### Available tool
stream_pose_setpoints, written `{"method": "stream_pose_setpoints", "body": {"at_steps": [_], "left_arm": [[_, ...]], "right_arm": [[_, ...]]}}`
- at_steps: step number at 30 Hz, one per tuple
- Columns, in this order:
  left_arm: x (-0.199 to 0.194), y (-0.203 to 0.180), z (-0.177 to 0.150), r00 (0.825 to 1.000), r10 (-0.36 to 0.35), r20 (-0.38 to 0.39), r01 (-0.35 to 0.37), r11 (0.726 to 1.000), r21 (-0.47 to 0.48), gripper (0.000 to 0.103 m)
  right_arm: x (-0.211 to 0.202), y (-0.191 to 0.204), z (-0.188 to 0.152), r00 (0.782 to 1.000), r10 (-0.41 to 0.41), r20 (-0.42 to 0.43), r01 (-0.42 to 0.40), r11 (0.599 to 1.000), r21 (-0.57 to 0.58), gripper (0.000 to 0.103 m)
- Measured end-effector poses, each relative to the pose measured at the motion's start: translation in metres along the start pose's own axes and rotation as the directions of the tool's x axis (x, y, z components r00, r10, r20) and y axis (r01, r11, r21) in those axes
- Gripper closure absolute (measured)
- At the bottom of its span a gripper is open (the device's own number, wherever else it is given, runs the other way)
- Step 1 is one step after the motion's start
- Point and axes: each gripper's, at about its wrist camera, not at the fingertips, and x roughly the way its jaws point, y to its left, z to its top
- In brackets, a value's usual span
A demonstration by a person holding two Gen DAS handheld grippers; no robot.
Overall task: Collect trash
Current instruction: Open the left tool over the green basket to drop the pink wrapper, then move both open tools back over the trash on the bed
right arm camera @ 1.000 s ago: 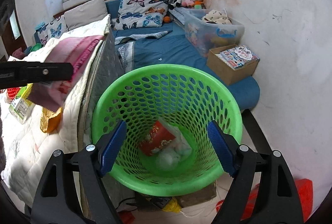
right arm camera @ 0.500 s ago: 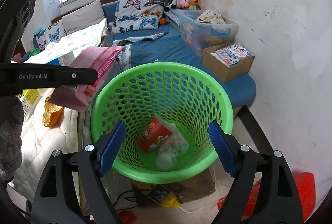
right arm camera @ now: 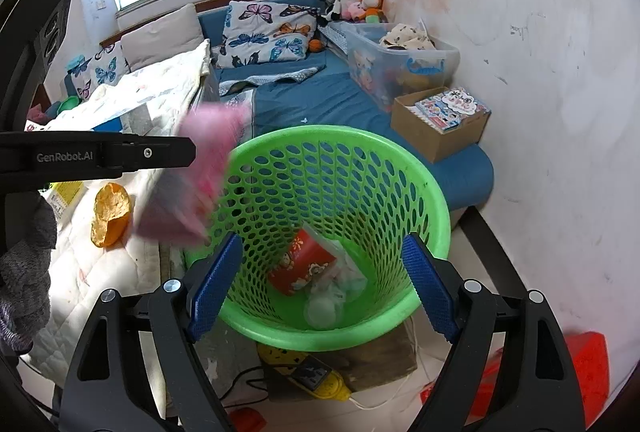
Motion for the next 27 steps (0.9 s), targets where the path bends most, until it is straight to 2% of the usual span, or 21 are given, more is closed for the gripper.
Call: {"method": "stream_pose_setpoints", "body": {"at_steps": [7, 15, 24, 27], "left_arm": [[-0.013, 0.001, -0.006, 1.0, -0.009, 0.017, 0.009, 1.0, -0.005, 0.054], [-0.053, 0.025, -0.019, 0.994, 0.076, 0.077, -0.075, 0.997, -0.012, 0.054], [-0.103, 0.085, -0.037, 0.963, 0.239, 0.126, -0.226, 0.968, -0.106, 0.054], [-0.12, 0.109, -0.044, 0.939, 0.311, 0.146, -0.29, 0.945, -0.149, 0.054]], "right_arm": [[-0.004, 0.003, 0.0, 1.0, 0.004, 0.004, -0.004, 1.0, -0.003, 0.021], [-0.01, 0.024, 0.007, 0.999, 0.044, 0.018, -0.044, 0.999, -0.031, 0.02], [-0.009, 0.067, 0.021, 0.993, 0.118, 0.027, -0.114, 0.988, -0.102, 0.019], [-0.008, 0.081, 0.024, 0.99, 0.14, 0.025, -0.136, 0.983, -0.121, 0.019]]}}
